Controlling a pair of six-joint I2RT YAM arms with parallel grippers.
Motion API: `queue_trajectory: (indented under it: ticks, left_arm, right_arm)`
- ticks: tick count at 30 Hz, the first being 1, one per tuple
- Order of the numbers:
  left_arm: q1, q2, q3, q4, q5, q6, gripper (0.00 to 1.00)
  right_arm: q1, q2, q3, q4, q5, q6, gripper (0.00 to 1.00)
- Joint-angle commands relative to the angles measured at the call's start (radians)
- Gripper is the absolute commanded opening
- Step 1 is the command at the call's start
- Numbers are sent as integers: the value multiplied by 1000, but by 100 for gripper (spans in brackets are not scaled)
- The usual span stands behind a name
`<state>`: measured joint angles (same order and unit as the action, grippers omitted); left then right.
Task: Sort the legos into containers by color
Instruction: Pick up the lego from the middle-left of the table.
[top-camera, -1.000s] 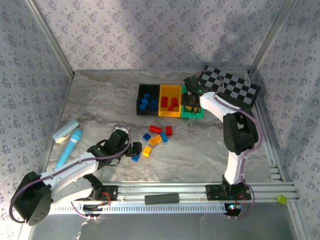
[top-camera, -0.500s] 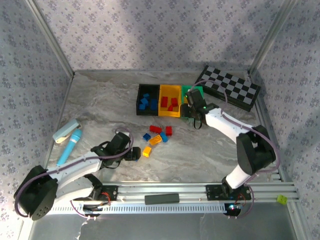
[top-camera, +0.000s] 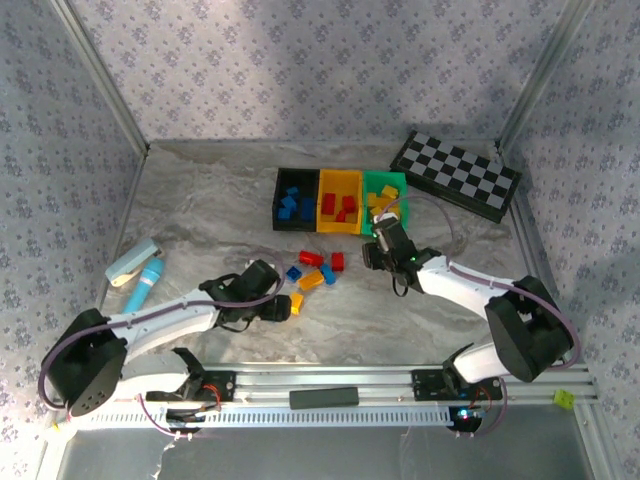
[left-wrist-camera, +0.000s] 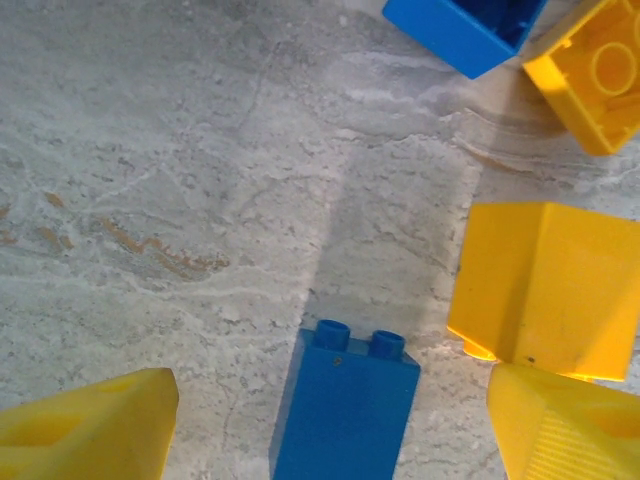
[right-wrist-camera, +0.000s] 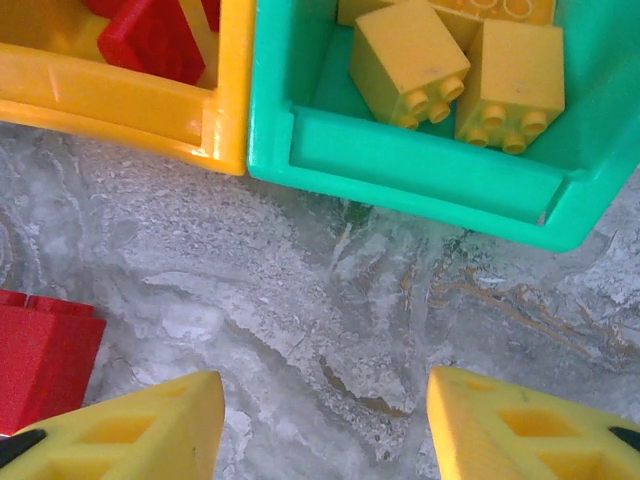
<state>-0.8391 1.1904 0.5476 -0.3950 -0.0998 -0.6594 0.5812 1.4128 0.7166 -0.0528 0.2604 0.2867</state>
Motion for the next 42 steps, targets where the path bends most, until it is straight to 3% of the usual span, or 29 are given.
queue_trajectory:
  ticks: [1, 9, 14, 19, 34, 40, 42]
  left_arm:
    - [-35, 6, 44, -63, -70, -40, 80]
    - [-92, 54, 104, -126, -92, -89, 78]
    - [-133, 49, 157, -132, -176, -94, 78]
    - [-141, 72, 156, -63, -177, -107, 77]
    - [-180, 290, 259, -32, -127, -81, 60]
    - [-190, 343, 289, -36, -122, -83, 57]
    - [-192, 350, 289, -31, -124, -80, 50]
  right_arm:
    - [18, -37, 6, 62, 33, -15, 57]
    - [31, -37, 9, 49, 13, -3, 58]
    - [33, -41, 13, 38, 21, -5, 57]
    - [33, -61, -1, 45, 29, 3, 57]
    - [34, -74, -4, 31, 80, 14, 58]
    - [27, -111, -30, 43, 97, 26, 57]
    - [23, -122, -35, 41, 97, 28, 58]
